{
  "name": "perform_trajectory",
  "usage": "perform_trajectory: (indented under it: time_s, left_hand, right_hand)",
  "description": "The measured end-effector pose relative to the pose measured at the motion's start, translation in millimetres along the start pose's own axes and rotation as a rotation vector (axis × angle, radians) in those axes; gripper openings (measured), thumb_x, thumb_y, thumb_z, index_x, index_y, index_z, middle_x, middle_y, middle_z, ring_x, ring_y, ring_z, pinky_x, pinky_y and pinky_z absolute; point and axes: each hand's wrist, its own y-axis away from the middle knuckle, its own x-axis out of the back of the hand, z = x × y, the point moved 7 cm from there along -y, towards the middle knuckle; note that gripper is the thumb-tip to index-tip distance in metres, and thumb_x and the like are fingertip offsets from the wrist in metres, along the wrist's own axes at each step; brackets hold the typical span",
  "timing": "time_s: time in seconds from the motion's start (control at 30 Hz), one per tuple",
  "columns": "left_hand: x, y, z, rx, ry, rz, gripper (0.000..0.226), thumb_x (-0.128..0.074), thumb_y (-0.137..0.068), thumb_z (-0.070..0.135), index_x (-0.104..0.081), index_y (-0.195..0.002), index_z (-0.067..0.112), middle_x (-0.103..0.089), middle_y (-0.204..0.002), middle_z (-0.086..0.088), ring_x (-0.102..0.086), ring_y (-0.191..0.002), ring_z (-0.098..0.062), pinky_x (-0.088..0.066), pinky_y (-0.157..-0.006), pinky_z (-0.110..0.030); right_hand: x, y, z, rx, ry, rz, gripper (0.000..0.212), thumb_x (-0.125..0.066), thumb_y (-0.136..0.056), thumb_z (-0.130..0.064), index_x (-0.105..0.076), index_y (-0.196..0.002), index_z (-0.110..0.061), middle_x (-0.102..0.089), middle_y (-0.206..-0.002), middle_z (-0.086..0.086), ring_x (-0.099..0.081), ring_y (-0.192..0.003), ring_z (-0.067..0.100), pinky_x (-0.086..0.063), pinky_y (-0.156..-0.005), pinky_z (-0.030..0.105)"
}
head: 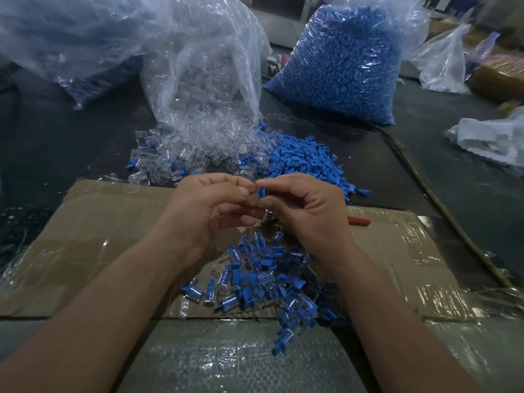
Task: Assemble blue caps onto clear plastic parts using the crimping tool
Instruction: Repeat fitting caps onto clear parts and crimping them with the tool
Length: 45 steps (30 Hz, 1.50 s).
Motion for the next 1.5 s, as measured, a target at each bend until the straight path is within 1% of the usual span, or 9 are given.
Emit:
perform_trajectory:
  time_s: [0.07, 0.17, 0.27, 0.37, 0.77, 0.93, 1.2, 1.37, 1.5]
  left_hand:
    - [0, 0, 1, 0.001, 0.005, -0.014, 0.012, -0.06, -0.054, 0.008, -0.07, -0.055, 0.012, -0.067, -0.062, -0.011, -0.065, -0.055, -0.021, -0.051, -0.046, -0.021]
    - [-1, 1, 1, -0.002, 0.001, -0.026, 0.011, -0.061, -0.052, 0.007, -0.07, -0.054, 0.012, -0.066, -0.06, -0.009, -0.065, -0.054, -0.019, -0.051, -0.046, -0.02]
    - [0, 1, 1, -0.001, 0.002, -0.022, 0.01, -0.062, -0.051, 0.006, -0.07, -0.054, 0.012, -0.066, -0.06, -0.008, -0.066, -0.055, -0.019, -0.052, -0.047, -0.02]
    - [0, 1, 0, 0.0, -0.002, -0.014, 0.01, -0.064, -0.052, 0.003, -0.068, -0.056, 0.01, -0.067, -0.06, -0.009, -0.066, -0.054, -0.019, -0.052, -0.047, -0.02]
    - [0, 0, -1, -0.011, 0.014, 0.003, 0.01, -0.063, -0.056, 0.007, -0.072, -0.059, 0.011, -0.066, -0.059, -0.008, -0.065, -0.053, -0.017, -0.051, -0.046, -0.02]
    - [1, 0, -2, -0.014, -0.008, -0.004, 0.013, -0.063, -0.057, 0.008, -0.067, -0.07, 0.007, -0.068, -0.064, -0.012, -0.067, -0.056, -0.021, -0.052, -0.046, -0.021]
    - [3, 0, 0, -0.061, -0.049, 0.005, 0.022, -0.068, -0.055, 0.006, -0.064, -0.077, 0.006, -0.07, -0.066, -0.01, -0.067, -0.056, -0.02, -0.052, -0.047, -0.02]
    - [3, -1, 0, -0.058, -0.058, -0.001, 0.02, -0.068, -0.055, 0.004, -0.064, -0.074, 0.005, -0.069, -0.064, -0.01, -0.068, -0.056, -0.02, -0.052, -0.047, -0.019]
    - [3, -1, 0, -0.047, -0.054, -0.001, 0.014, -0.07, -0.053, 0.008, -0.066, -0.067, 0.009, -0.069, -0.064, -0.012, -0.067, -0.055, -0.021, -0.052, -0.046, -0.02]
  right_hand:
    - [0, 0, -3, 0.055, 0.062, 0.012, 0.029, -0.069, -0.074, -0.002, -0.066, -0.103, -0.005, -0.065, -0.09, -0.003, -0.062, -0.081, 0.001, -0.049, -0.076, 0.014]
    - [0, 0, -5, 0.11, 0.107, 0.026, 0.026, -0.068, -0.075, -0.003, -0.067, -0.101, 0.002, -0.065, -0.091, 0.0, -0.062, -0.084, 0.006, -0.049, -0.077, 0.014]
    - [0, 1, -8, 0.141, 0.14, 0.031, 0.025, -0.067, -0.076, -0.005, -0.068, -0.099, 0.001, -0.068, -0.091, 0.006, -0.062, -0.087, 0.01, -0.051, -0.078, 0.017]
    - [0, 1, -9, 0.159, 0.165, 0.033, 0.023, -0.066, -0.076, -0.003, -0.068, -0.099, 0.002, -0.069, -0.091, 0.01, -0.062, -0.087, 0.011, -0.05, -0.079, 0.017]
    - [2, 3, -14, 0.287, 0.289, 0.077, 0.021, -0.067, -0.075, 0.001, -0.069, -0.095, 0.002, -0.07, -0.087, 0.011, -0.061, -0.083, 0.011, -0.051, -0.077, 0.018]
    - [0, 4, -14, 0.312, 0.33, 0.075, 0.02, -0.066, -0.076, 0.0, -0.069, -0.095, 0.002, -0.07, -0.087, 0.011, -0.061, -0.083, 0.011, -0.05, -0.078, 0.019]
    - [-1, 4, -17, 0.317, 0.356, 0.044, 0.019, -0.066, -0.076, 0.0, -0.069, -0.095, 0.003, -0.07, -0.087, 0.012, -0.064, -0.08, 0.016, -0.05, -0.076, 0.022]
    - [-1, 3, -18, 0.316, 0.36, 0.048, 0.018, -0.066, -0.075, -0.001, -0.07, -0.093, 0.002, -0.07, -0.085, 0.012, -0.065, -0.078, 0.017, -0.051, -0.075, 0.023]
    - [-2, 3, -19, 0.315, 0.349, 0.026, 0.019, -0.068, -0.074, 0.0, -0.07, -0.093, 0.003, -0.07, -0.085, 0.013, -0.066, -0.078, 0.019, -0.052, -0.074, 0.025]
